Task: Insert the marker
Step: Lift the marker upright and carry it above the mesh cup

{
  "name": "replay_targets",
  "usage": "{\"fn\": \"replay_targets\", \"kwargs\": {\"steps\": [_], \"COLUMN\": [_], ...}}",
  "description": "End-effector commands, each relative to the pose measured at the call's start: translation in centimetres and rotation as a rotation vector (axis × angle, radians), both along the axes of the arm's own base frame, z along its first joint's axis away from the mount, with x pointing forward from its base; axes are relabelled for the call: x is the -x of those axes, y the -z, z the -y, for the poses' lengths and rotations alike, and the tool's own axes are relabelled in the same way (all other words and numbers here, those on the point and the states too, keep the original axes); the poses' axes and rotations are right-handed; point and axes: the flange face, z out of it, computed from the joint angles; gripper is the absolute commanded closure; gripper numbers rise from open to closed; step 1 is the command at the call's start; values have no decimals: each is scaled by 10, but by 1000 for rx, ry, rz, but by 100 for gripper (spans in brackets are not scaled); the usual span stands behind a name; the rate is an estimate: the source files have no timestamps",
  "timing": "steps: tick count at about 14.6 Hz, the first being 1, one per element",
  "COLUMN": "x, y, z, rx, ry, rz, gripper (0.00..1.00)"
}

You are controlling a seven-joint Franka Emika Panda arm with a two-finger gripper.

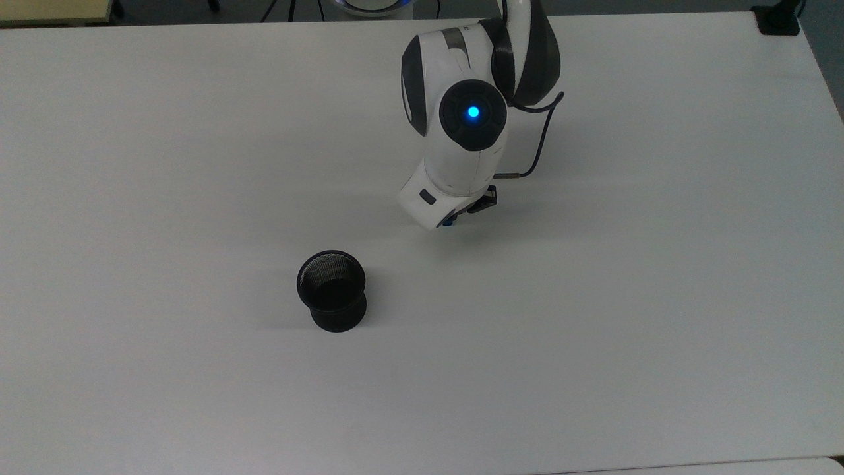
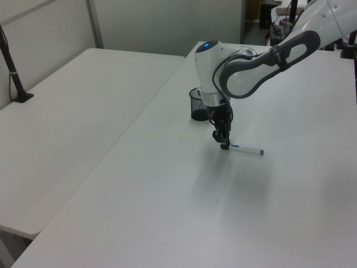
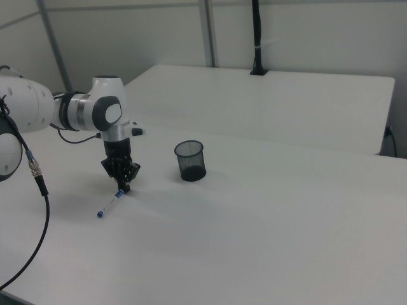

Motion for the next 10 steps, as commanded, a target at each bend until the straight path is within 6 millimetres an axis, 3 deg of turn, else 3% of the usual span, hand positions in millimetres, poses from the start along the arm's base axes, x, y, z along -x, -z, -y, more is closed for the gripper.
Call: {"fn": "replay_targets", "kwargs": {"steps": [1, 3, 7, 9, 10], "x": [-1, -2, -12, -16, -17], "y": [-2, -10, -80, -129, -152], "z": [-6, -6, 0, 13, 30], "rx": [12, 8, -17, -31, -30], "ry": [4, 15, 33, 46, 63], "rz": [27, 37, 145, 231, 271], "gripper": [100, 100, 100, 100, 100]}}
